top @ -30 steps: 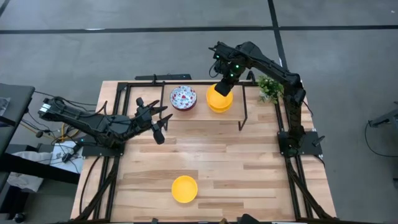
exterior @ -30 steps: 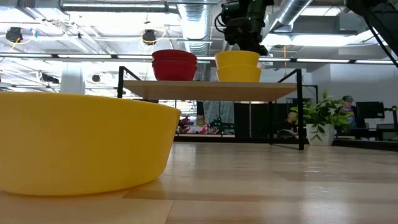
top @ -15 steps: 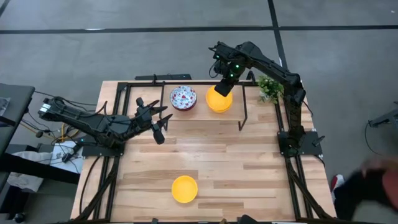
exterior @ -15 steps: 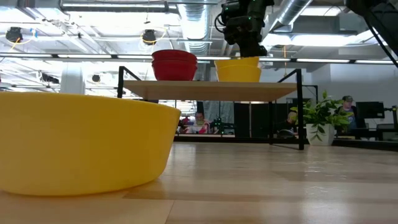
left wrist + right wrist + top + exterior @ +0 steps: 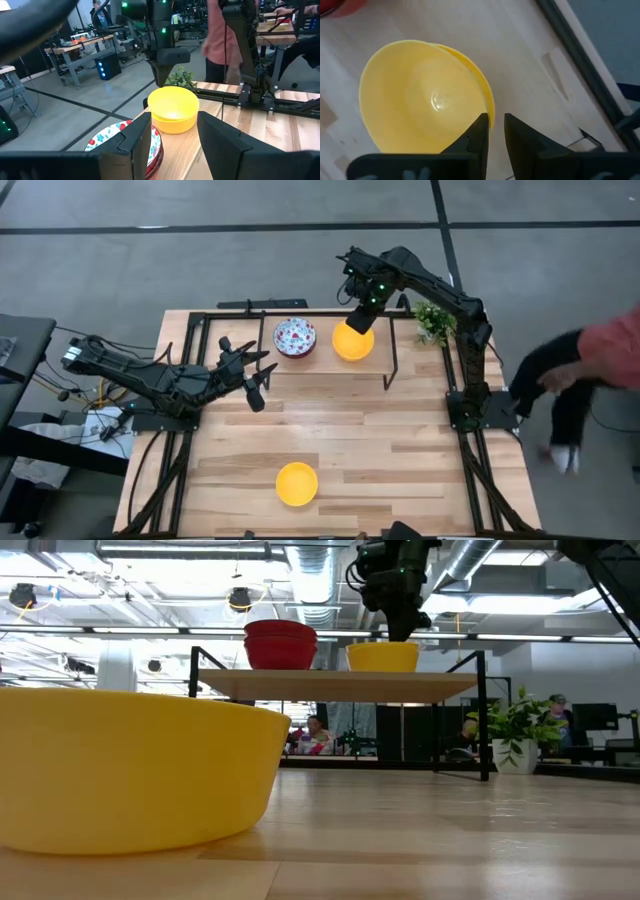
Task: Pick & Place Mini bowls
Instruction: Stack the top yellow bowl on the yellow bowl on the shelf
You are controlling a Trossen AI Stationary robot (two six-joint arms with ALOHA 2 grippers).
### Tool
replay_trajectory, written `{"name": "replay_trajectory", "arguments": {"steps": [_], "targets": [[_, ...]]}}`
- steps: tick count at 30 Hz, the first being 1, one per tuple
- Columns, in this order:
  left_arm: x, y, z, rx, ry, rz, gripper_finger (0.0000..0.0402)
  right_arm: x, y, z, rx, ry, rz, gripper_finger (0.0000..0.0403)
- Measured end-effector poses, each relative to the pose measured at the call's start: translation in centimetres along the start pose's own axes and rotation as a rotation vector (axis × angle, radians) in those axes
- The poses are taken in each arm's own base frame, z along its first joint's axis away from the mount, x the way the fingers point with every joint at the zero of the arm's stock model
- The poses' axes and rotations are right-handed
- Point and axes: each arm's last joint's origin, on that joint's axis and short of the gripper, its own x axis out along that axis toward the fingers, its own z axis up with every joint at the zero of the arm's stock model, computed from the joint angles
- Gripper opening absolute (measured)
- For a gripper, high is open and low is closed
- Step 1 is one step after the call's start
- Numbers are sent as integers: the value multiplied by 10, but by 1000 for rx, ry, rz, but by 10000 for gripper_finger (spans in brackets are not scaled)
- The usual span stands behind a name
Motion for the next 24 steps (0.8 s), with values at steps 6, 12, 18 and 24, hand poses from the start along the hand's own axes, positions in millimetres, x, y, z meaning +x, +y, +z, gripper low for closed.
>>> {"name": "replay_trajectory", "arguments": {"steps": [6, 12, 18, 24], "targets": [[0, 0, 0, 0, 0, 2, 159, -17, 1, -8, -2, -43, -41, 53], [1, 1, 0, -1, 0, 5, 159, -38, 6, -19, -16, -98, -38, 51], [1, 1, 0, -1, 0, 4, 159, -61, 14, -31, -92, -191, -35, 14], [0, 0, 0, -7, -2, -13, 159, -48, 14, -19, -123, -198, -29, 3]]}}
